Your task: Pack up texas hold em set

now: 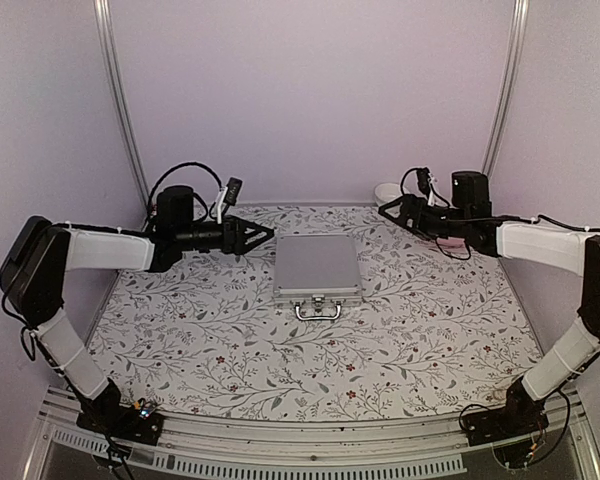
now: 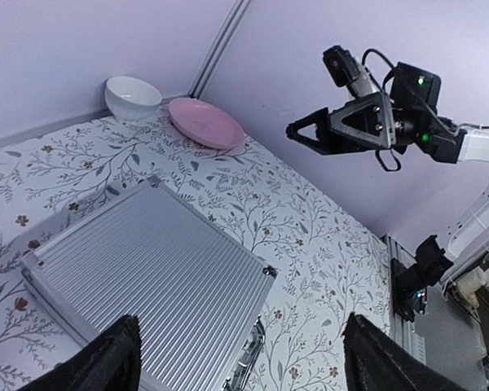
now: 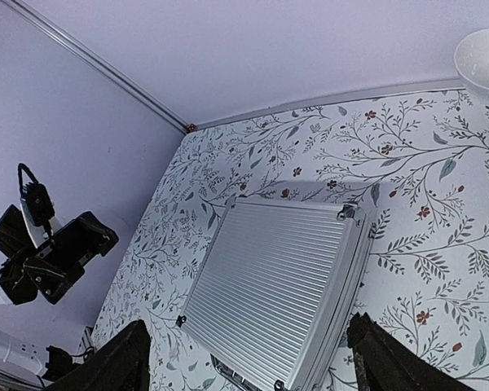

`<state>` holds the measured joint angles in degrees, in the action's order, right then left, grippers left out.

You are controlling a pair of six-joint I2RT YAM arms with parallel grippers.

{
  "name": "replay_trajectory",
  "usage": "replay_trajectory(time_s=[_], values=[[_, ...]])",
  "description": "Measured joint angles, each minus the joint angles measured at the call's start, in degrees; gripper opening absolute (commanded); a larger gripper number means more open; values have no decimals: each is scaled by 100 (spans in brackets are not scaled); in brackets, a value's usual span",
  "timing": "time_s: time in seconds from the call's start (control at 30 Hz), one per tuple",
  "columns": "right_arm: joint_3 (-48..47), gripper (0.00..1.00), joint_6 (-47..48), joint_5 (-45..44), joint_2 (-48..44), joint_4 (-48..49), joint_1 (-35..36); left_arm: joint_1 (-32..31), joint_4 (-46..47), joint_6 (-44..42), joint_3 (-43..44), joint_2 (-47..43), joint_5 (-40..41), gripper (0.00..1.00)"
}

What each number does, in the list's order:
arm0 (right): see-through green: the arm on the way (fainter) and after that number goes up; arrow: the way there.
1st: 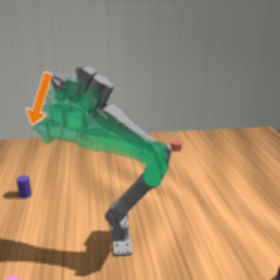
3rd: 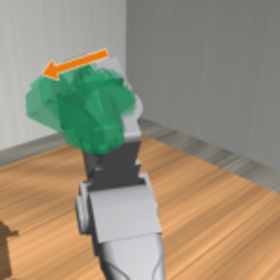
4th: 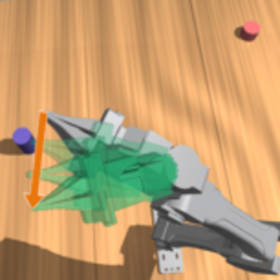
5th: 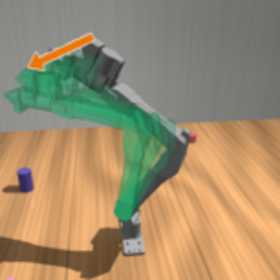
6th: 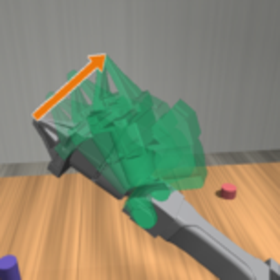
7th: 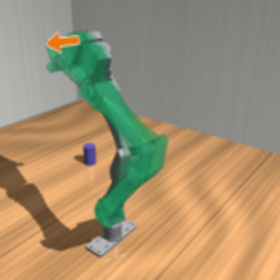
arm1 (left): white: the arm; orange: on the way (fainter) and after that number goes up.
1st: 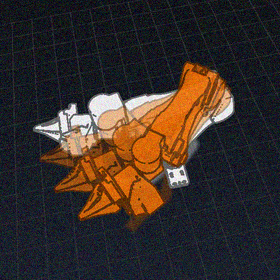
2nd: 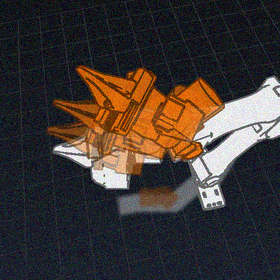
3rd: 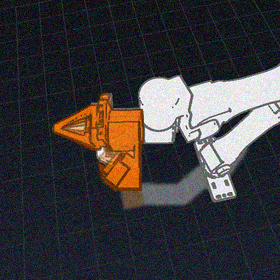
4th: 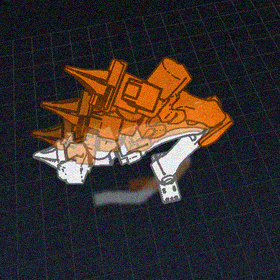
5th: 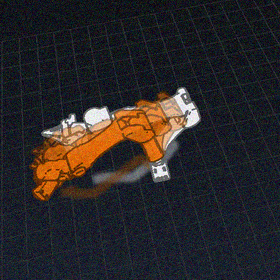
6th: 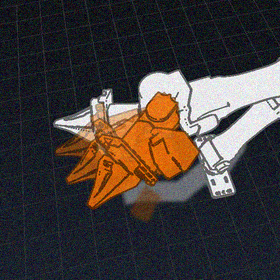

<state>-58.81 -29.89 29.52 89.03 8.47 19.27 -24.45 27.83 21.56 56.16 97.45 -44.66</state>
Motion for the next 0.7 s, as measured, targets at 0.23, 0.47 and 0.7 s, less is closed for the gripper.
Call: replay_trajectory(time_s=[0.23,0.47,0.7], values=[[42,77,-278,-144,146,-26,802,-361,-699,-367,-549,-2,977,83],[382,73,-946,-407,625,76,1974,-874,-798,-557,-820,20,1731,76],[868,71,-1755,-656,981,459,2586,-931,-645,-527,-949,216,2253,76]])
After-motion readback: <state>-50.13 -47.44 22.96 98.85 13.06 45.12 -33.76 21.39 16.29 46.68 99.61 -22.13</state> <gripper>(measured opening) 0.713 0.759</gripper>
